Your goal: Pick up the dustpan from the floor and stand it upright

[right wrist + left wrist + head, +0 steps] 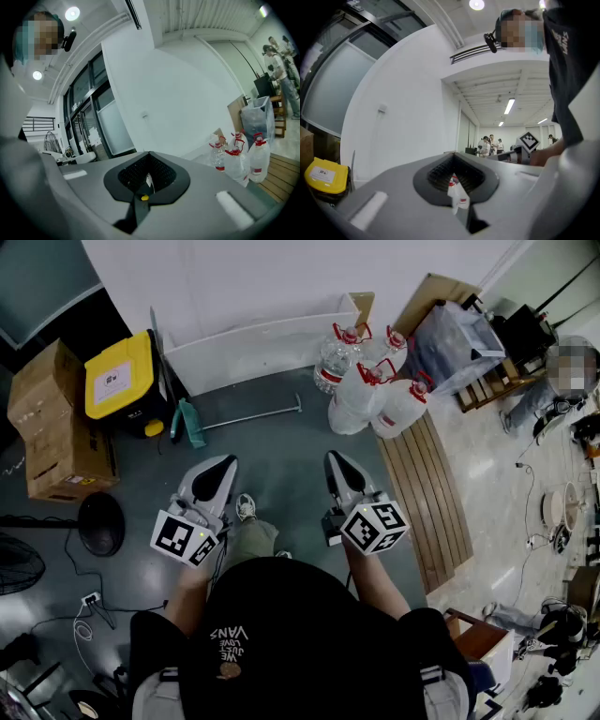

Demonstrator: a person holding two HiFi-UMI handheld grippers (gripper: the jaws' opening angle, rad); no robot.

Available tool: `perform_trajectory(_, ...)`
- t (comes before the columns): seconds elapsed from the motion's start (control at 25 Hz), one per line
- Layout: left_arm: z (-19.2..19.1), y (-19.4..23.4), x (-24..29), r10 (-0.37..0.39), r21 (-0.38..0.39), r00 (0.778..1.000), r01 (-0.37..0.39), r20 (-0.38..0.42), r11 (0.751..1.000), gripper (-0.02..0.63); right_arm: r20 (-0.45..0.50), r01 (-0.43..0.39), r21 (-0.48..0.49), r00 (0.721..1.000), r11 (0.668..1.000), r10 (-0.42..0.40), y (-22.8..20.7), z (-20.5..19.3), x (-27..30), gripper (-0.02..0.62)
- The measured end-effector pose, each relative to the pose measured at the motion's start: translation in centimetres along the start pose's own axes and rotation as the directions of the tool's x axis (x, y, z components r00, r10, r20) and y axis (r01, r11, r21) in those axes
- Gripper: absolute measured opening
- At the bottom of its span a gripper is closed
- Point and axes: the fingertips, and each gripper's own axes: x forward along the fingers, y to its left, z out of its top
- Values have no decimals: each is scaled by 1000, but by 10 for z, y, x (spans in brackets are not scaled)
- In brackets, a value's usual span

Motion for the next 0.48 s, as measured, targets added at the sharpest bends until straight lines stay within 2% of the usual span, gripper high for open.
perform_trajectory(0.24, -6, 8, -1, 6, -24, 1000, -7, -13, 1000, 52, 3, -5, 3, 1000, 1000, 5, 0, 2, 12, 2)
perform_trajectory(0.48, -12, 40, 20, 5, 3, 1000, -5, -25, 1000, 54, 37, 9, 9, 999, 1000, -10, -10, 5, 49, 2)
